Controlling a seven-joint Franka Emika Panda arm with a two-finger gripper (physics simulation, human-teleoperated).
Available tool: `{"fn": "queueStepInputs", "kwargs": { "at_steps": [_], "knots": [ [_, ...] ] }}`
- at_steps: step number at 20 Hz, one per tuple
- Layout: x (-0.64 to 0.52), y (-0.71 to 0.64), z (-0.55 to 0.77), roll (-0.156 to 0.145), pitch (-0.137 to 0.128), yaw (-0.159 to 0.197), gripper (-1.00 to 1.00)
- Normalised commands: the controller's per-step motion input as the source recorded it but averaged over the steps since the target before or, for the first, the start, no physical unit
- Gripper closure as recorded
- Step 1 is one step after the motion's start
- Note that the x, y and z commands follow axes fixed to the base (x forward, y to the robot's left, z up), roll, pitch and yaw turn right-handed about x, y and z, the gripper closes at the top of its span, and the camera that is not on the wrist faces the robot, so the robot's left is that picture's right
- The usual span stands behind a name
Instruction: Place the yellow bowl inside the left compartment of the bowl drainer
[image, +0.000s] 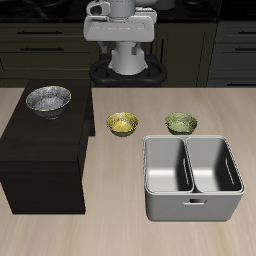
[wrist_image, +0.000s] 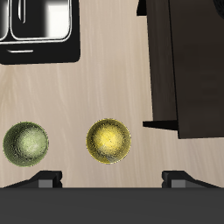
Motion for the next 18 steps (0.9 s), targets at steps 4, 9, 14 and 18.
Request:
{"fn": "queueStepInputs", "kwargs": {
  "at_steps": [4, 9, 14, 18],
  "knots": [
    [0.04, -0.09, -0.02, -0.035, 0.01, 0.005, -1.0],
    [0.02, 0.0, 0.01, -0.012, -0.003, 0.007, -1.0],
    [0.0, 0.08, -0.05, -0.006, 0.002, 0.011, -1.0],
    [-0.01, 0.14, -0.18, -0.009, -0.015, 0.014, -1.0]
  ]
}}
